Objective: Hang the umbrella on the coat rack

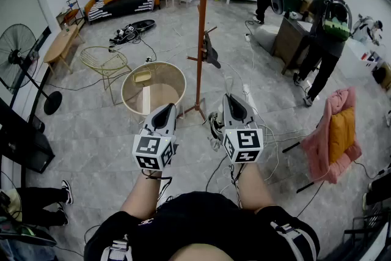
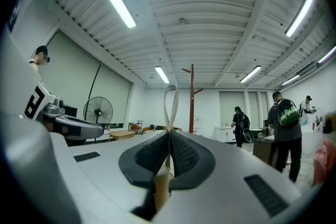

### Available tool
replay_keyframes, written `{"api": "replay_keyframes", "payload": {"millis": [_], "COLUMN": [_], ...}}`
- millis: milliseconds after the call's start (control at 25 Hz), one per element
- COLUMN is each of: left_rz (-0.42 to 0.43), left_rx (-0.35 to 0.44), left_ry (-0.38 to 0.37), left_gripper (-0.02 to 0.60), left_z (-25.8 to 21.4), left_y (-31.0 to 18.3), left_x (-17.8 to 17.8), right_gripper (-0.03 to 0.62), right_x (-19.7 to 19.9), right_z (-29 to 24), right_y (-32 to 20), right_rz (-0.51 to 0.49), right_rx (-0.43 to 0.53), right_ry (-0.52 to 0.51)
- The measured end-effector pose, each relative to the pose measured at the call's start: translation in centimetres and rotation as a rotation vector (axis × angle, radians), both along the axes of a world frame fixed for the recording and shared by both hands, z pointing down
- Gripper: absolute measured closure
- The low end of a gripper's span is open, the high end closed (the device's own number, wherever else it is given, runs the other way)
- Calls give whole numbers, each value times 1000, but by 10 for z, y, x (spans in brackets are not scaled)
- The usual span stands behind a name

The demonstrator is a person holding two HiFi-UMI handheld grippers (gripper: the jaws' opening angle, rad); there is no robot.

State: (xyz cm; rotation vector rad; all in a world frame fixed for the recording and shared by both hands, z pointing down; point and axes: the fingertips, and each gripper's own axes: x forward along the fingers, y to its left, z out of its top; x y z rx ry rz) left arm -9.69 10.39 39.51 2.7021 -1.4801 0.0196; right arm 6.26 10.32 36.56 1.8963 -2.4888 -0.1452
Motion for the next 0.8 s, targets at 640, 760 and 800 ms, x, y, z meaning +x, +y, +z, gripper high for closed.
{"api": "replay_keyframes", "payload": {"millis": [640, 760, 800], "left_rz": [51, 57, 57], "left_rx": [-4, -17, -21], "left_ry": [4, -2, -4], "left_gripper": [565, 565, 565], "left_z": [24, 27, 29], "left_y": [-1, -7, -10], "left_x": [-44, -50, -52], "right_gripper": [577, 577, 577], "right_x": [-39, -40, -41], "right_z": [12, 7, 7], "right_y": [6, -3, -6], "right_rz": [35, 48, 50], "right_rx": [5, 8, 7], "right_ry": [-52, -57, -59]}}
